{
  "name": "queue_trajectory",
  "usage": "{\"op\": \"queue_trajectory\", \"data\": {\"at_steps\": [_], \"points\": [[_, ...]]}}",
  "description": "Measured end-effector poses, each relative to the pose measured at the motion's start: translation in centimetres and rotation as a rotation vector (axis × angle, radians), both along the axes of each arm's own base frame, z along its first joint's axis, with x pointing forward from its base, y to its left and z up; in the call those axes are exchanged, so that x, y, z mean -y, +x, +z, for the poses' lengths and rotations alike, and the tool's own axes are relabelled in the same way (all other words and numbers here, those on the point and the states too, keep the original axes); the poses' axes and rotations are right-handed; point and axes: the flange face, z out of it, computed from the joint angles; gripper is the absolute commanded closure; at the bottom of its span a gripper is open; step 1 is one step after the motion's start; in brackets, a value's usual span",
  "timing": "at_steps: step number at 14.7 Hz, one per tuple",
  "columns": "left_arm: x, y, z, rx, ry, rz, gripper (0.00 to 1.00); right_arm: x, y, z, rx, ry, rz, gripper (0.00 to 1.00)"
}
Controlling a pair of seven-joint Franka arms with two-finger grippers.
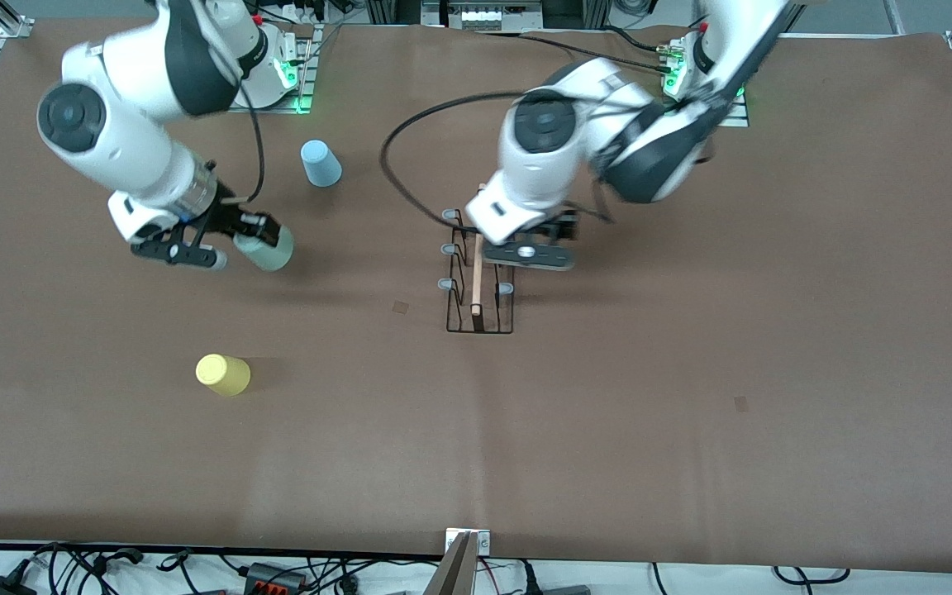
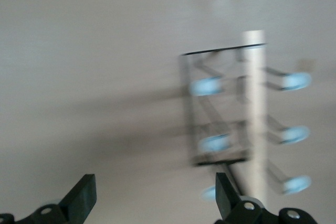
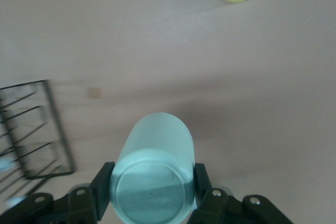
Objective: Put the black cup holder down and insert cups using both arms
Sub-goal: 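Release the rack with the left gripper while the right gripper lifts the teal cup, then lower the teal cup onto a rack peg while the left gripper withdraws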
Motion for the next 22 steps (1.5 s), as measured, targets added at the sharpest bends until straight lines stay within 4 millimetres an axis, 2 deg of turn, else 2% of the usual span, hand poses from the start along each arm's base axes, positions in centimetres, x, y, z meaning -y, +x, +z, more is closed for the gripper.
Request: {"op": "queue_trajectory", "data": {"at_steps": [2,4,5,6,8,10,11,14,16,18,22], "points": [[-6.9,2.2,2.8,-0.033,0.046,-0.020,0.00,-6.3,-2.5,1.9,0.008,0.010,-0.074,0.76],[-14.6,4.8,4.4,-0.055,0.051,-0.031,0.00,-12.5,-5.7,2.1,0.017,0.021,-0.137,0.76],[-18.5,6.0,5.0,-0.060,0.043,-0.039,0.00,-14.8,-7.1,2.0,0.018,0.027,-0.159,0.76],[-22.4,7.0,5.4,-0.062,0.033,-0.048,0.00,-16.5,-8.2,1.8,0.016,0.032,-0.175,0.76],[-29.4,8.2,6.5,-0.057,0.013,-0.079,0.00,-18.3,-9.3,1.3,0.018,0.043,-0.203,0.76],[-34.9,8.4,7.9,-0.045,-0.010,-0.112,0.00,-19.3,-9.4,0.0,0.024,0.055,-0.224,0.76],[-36.8,8.1,8.9,-0.034,-0.045,-0.112,0.00,-19.8,-9.4,-1.0,0.031,0.048,-0.213,0.76],[-39.9,6.3,13.0,0.015,-0.095,-0.056,0.00,-21.2,-9.1,-4.4,0.066,0.010,-0.212,0.76],[-40.2,4.8,15.2,0.024,-0.076,-0.036,0.00,-22.3,-9.1,-5.9,0.070,0.026,-0.220,0.76],[-40.0,3.3,16.4,0.032,-0.055,-0.027,0.00,-23.3,-9.7,-6.7,0.065,0.029,-0.225,0.76],[-40.3,1.1,17.6,0.062,-0.055,-0.008,0.00,-24.5,-10.9,-6.7,0.070,0.032,-0.220,0.76]]}}
